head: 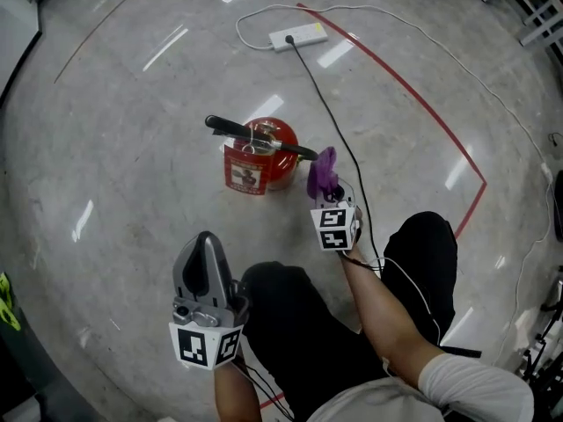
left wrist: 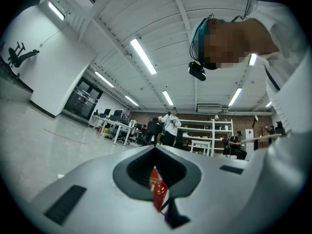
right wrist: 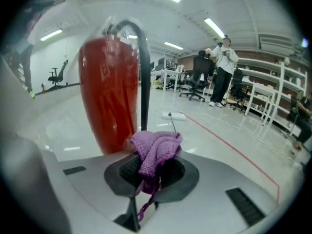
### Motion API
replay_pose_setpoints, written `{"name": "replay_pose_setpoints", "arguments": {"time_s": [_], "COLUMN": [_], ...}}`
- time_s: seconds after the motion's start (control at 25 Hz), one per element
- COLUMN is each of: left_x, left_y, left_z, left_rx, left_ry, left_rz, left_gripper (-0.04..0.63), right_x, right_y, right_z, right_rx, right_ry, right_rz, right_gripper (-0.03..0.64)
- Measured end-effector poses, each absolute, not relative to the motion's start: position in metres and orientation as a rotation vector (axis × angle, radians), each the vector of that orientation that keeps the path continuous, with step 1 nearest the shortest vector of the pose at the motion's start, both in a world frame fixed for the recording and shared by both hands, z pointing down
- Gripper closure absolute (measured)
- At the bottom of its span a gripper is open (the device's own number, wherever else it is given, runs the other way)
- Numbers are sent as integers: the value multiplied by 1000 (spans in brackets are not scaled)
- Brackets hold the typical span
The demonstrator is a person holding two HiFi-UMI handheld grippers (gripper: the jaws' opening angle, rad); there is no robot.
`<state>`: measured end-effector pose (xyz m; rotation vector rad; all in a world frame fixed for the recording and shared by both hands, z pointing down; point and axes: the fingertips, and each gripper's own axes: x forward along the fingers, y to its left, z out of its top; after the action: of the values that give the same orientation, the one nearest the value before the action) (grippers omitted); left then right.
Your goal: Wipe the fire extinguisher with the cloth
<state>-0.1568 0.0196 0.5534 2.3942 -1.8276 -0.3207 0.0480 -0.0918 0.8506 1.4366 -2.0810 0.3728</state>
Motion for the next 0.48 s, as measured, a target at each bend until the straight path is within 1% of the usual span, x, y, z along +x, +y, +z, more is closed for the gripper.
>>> {"name": "replay_pose_setpoints", "arguments": {"time_s": [0.12, 0.24, 0.36, 0.48], "left_x": [-158, -161, -163, -167], "left_y": [20, 18, 17, 20], "left_z": [544, 538, 536, 537], "left_rx": [2406, 2414, 2415, 2415], "left_ry": [-1830, -1824, -1817, -1815], "left_rz": [-338, -360, -373, -362], "left_gripper": [591, 591, 591, 591], "right_x": [42, 18, -14, -41], "right_y": [-75, -60, -52, -51], "right_z": [777, 714, 699, 719], "right_rx": [1503, 1508, 1438, 1318], "right_ry": [-2196, -2321, -2370, -2346], "right_rz": [339, 207, 89, -23], "right_gripper": [568, 568, 568, 568]}}
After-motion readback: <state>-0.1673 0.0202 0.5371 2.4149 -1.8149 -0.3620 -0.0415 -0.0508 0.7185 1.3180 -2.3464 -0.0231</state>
